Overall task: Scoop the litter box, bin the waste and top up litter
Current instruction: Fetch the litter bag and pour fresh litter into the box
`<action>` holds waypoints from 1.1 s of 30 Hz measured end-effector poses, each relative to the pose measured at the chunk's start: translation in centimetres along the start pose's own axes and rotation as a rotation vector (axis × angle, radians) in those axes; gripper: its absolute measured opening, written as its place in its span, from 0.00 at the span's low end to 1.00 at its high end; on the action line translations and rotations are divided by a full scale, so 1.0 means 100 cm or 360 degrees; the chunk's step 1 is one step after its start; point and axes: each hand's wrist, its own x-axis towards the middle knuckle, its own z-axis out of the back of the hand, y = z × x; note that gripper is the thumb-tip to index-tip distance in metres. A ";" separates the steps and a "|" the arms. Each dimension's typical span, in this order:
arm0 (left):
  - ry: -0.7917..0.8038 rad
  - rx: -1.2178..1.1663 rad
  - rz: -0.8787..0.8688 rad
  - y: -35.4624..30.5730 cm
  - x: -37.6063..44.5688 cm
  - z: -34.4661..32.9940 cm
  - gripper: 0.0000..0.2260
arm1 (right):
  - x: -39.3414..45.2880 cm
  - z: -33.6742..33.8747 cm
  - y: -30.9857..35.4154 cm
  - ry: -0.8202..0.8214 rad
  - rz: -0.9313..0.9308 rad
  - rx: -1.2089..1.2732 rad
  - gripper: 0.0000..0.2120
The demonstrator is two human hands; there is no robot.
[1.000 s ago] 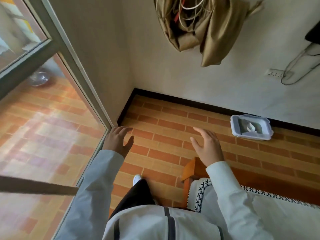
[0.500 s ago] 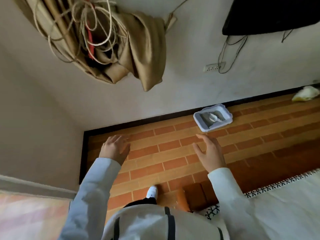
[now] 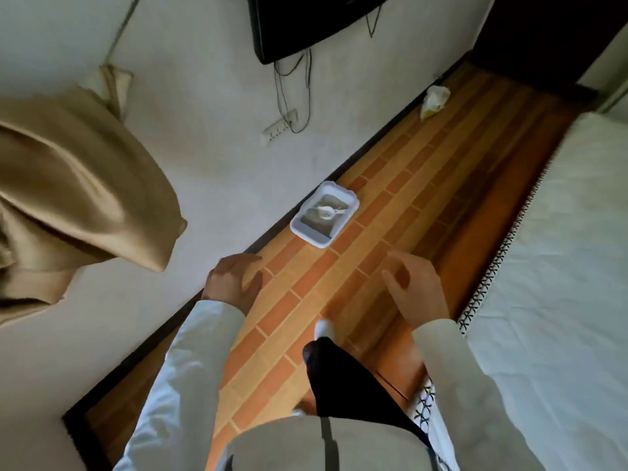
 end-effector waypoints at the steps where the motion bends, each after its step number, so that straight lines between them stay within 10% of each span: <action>1: 0.0017 -0.0026 -0.0033 -0.004 0.018 -0.006 0.23 | 0.010 0.001 -0.005 -0.0044 -0.0018 0.0000 0.17; 33: 0.0366 -0.0193 -0.0616 -0.343 0.665 -0.275 0.11 | 0.530 0.213 -0.263 -0.0637 -0.0506 -0.0113 0.16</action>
